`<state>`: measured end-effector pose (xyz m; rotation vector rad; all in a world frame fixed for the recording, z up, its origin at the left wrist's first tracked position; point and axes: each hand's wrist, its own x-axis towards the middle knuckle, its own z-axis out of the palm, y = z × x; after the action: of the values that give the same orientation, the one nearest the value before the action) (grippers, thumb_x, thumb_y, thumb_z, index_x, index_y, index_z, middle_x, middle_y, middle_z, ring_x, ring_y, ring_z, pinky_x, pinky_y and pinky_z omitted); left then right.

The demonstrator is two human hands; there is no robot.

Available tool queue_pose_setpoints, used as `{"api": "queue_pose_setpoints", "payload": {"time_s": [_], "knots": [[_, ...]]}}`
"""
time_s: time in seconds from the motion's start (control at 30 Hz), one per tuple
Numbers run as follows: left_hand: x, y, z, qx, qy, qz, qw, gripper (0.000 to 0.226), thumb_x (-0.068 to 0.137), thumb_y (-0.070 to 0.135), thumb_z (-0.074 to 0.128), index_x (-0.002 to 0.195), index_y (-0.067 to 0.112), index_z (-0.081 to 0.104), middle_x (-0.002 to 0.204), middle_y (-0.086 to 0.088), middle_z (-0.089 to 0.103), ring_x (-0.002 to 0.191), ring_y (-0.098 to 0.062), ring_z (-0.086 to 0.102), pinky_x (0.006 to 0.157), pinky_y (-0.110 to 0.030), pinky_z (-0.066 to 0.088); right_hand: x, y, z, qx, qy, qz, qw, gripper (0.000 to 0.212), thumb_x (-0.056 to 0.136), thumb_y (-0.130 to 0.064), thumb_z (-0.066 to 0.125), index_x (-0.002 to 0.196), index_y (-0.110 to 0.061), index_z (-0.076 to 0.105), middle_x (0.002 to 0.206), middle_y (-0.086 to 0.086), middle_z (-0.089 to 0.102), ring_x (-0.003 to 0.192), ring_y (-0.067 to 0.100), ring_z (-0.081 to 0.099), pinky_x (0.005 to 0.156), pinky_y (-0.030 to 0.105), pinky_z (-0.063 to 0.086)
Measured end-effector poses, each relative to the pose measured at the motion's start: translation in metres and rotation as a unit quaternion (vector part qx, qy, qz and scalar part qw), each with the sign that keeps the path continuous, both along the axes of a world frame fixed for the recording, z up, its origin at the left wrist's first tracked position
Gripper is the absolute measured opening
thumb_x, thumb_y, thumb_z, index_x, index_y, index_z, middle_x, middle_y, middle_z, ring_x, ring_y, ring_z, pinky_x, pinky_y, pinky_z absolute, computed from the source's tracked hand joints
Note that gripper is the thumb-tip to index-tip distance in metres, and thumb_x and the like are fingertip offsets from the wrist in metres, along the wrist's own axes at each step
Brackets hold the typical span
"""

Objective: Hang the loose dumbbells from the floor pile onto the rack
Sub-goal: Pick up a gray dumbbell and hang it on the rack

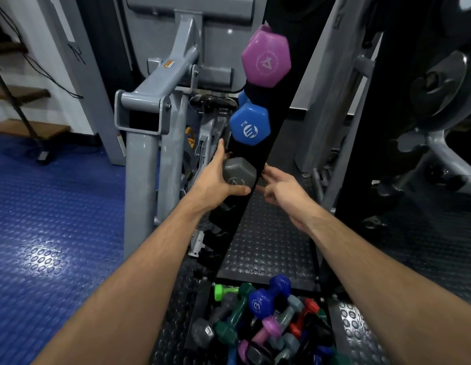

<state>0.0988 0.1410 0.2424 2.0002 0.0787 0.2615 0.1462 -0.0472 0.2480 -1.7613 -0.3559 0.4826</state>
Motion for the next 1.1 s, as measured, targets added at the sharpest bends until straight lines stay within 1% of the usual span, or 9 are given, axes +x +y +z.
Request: {"api": "queue_pose_setpoints", "payload": {"time_s": [0.1,0.3,0.4,0.5,0.63,0.77,0.9,1.03,1.1], "knots": [[0.001,0.000,-0.002,0.005,-0.005,0.000,1.000,0.139,0.069,0.018,0.094,0.163,0.029,-0.008,0.161,0.007,0.038,0.133,0.000,0.043,0.118,-0.028,0.035,0.000,0.000,-0.001,-0.011,-0.001,-0.002,1.000,0.086,0.083,0.015,0.040,0.159,-0.027,0.035,0.156,-0.010,0.047,0.131,0.011,0.059,0.087,0.024,0.048],[0.002,-0.001,-0.003,0.016,-0.009,0.010,1.000,0.137,0.069,0.020,0.094,0.163,0.027,-0.004,0.159,0.007,0.040,0.136,-0.004,0.045,0.120,-0.031,0.034,-0.002,0.003,-0.001,-0.003,-0.001,-0.009,1.000,0.087,0.083,0.015,0.040,0.159,-0.028,0.036,0.156,-0.012,0.048,0.133,0.011,0.056,0.076,0.024,0.046],[0.000,-0.002,-0.004,0.019,-0.019,0.014,1.000,0.133,0.069,0.022,0.094,0.164,0.027,0.001,0.158,0.008,0.043,0.137,-0.007,0.047,0.119,-0.034,0.037,-0.004,0.004,0.000,-0.002,-0.002,-0.015,1.000,0.087,0.085,0.013,0.042,0.160,-0.029,0.033,0.158,-0.011,0.045,0.139,0.012,0.051,0.078,0.021,0.048],[-0.004,-0.007,-0.005,0.023,-0.029,0.025,0.999,0.124,0.071,0.019,0.093,0.163,0.024,0.011,0.149,0.011,0.048,0.129,-0.004,0.051,0.113,-0.026,0.039,-0.005,0.004,-0.001,0.002,-0.003,-0.023,1.000,0.084,0.088,0.012,0.044,0.160,-0.029,0.031,0.160,-0.010,0.043,0.143,0.015,0.046,0.083,0.020,0.045],[-0.009,-0.012,-0.010,0.024,-0.046,0.045,0.998,0.118,0.071,0.019,0.092,0.162,0.022,0.017,0.120,0.032,0.050,0.113,0.007,0.054,0.103,-0.016,0.040,-0.003,0.005,-0.005,0.013,-0.012,-0.030,0.999,0.082,0.088,0.013,0.044,0.160,-0.024,0.032,0.161,-0.007,0.041,0.146,0.017,0.043,0.091,0.016,0.038],[-0.012,-0.012,-0.013,0.023,-0.052,0.055,0.997,0.115,0.068,0.023,0.095,0.159,0.021,0.025,0.116,0.032,0.052,0.107,0.019,0.053,0.093,-0.003,0.037,-0.002,0.005,-0.006,0.018,-0.027,-0.040,0.999,0.079,0.088,0.012,0.045,0.158,-0.024,0.037,0.158,-0.008,0.046,0.143,0.016,0.046,0.096,0.021,0.040],[-0.014,-0.011,-0.009,0.009,-0.055,0.079,0.995,0.113,0.061,0.037,0.097,0.154,0.024,0.035,0.128,0.018,0.055,0.119,-0.001,0.056,0.102,-0.021,0.046,-0.003,0.006,-0.007,0.029,-0.028,-0.047,0.998,0.076,0.089,0.013,0.045,0.156,-0.024,0.042,0.155,-0.007,0.049,0.141,0.016,0.049,0.095,0.022,0.040],[-0.008,-0.016,-0.004,0.059,-0.072,0.096,0.991,0.103,0.048,0.045,0.100,0.135,0.025,0.048,0.119,0.015,0.061,0.106,0.002,0.060,0.092,-0.022,0.052,-0.001,0.008,-0.004,0.047,-0.029,-0.066,0.996,0.075,0.089,0.012,0.045,0.154,-0.026,0.045,0.145,-0.007,0.059,0.135,0.016,0.055,0.098,0.027,0.048],[-0.004,-0.020,-0.007,0.081,-0.083,0.108,0.987,0.093,0.045,0.051,0.098,0.122,0.028,0.052,0.112,0.014,0.065,0.100,-0.001,0.064,0.089,-0.030,0.058,-0.002,0.010,-0.001,0.051,-0.022,-0.066,0.996,0.078,0.087,0.013,0.044,0.154,-0.027,0.045,0.140,-0.008,0.063,0.131,0.018,0.059,0.081,0.018,0.050]]}}
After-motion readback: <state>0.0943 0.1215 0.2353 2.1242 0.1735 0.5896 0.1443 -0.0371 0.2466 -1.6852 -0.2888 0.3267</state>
